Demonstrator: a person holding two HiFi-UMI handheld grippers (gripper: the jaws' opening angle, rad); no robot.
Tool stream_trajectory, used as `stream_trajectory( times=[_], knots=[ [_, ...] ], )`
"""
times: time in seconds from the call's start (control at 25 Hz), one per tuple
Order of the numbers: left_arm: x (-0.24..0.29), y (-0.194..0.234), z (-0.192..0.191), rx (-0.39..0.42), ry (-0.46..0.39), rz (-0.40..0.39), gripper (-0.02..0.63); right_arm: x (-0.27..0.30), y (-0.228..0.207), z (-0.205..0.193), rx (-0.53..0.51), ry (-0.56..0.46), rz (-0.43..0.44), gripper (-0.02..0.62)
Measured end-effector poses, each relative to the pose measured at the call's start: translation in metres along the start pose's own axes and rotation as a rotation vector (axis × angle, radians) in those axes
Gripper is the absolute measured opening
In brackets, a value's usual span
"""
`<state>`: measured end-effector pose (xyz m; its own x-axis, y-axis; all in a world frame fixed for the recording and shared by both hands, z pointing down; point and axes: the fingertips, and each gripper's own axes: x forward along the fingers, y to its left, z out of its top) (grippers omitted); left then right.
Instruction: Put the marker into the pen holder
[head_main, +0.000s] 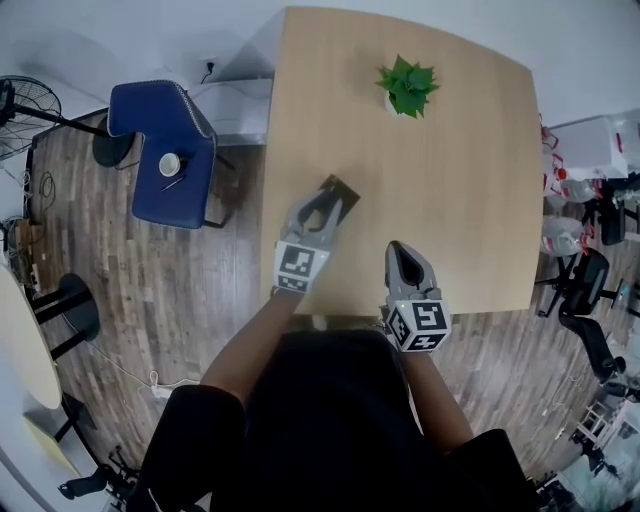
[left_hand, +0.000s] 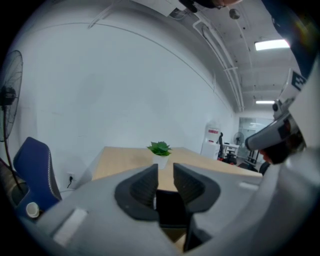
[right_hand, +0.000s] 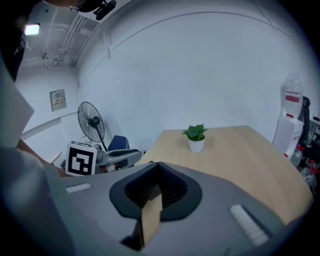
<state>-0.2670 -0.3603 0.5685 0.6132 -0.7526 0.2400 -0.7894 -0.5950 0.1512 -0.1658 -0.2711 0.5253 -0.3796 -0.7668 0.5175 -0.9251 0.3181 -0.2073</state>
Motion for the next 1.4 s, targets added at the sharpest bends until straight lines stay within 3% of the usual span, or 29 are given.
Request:
stream_trajectory(
  times=[0.2,0.28,0.36,0.48,0.84,1.4],
  knots=[
    [-0.034,-0.010,0.034,-0.064,0.021,-0.036,0.089,-0.015,-0.007,0.024,0.013,-0.062,-0.042,0.003],
    [-0.053,-0.014,0.052,-0.072,0.026,-0.042,0.050,-0.021,-0.007,0.034,0.014,-0.088,-0.057,0.003],
    [-0.073,-0.010,0.064,-0.065,0.028,-0.024,0.003,-0.027,-0.007,0.044,0.002,-0.113,-0.075,0.003],
    [-0.097,-0.001,0.083,-0.042,0.040,0.014,0.003,-0.033,-0.008,0.057,-0.016,-0.142,-0.105,0.003],
    [-0.130,0.002,0.136,-0.034,-0.066,-0.010,0.003,-0.048,0.006,0.087,-0.058,-0.214,-0.142,0.003],
    [-0.134,0.015,0.146,-0.036,-0.078,-0.011,0.003,-0.052,0.003,0.087,-0.070,-0.203,-0.194,0.003]
  ],
)
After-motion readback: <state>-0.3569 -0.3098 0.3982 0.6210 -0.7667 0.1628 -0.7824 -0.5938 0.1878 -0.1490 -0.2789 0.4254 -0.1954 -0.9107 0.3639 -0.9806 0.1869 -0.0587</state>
